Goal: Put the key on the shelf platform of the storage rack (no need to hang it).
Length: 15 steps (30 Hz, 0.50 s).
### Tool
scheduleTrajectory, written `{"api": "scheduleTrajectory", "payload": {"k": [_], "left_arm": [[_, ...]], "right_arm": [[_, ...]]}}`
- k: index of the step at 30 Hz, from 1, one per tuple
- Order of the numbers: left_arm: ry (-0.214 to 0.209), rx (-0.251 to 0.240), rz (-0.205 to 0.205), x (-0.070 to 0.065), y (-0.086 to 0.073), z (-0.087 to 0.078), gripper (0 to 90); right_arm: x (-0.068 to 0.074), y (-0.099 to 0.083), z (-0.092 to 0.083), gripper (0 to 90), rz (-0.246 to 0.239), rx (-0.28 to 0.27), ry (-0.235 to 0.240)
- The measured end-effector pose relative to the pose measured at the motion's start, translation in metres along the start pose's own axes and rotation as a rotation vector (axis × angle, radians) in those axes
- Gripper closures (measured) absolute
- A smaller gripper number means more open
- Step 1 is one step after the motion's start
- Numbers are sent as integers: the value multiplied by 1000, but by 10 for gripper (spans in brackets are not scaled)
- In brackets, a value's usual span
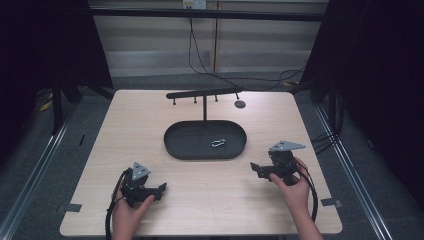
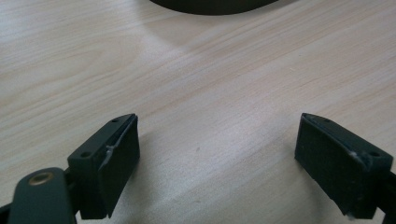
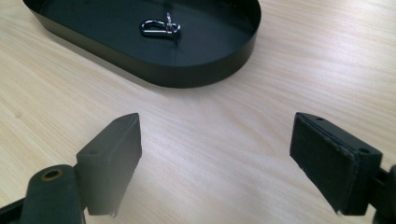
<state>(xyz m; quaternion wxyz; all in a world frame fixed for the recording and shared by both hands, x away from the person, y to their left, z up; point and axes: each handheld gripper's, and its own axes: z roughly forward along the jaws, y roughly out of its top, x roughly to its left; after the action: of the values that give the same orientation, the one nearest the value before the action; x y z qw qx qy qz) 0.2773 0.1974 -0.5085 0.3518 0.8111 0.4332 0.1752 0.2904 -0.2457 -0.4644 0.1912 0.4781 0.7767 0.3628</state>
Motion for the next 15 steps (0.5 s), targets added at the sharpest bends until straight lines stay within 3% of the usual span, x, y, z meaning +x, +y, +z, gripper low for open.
{"api": "scheduleTrajectory", "payload": {"k": [15], "left_arm": [[0,-1,0,0,0,0,138]], "right_arm": [[-10,-24,-9,165,10,4,-5]]}}
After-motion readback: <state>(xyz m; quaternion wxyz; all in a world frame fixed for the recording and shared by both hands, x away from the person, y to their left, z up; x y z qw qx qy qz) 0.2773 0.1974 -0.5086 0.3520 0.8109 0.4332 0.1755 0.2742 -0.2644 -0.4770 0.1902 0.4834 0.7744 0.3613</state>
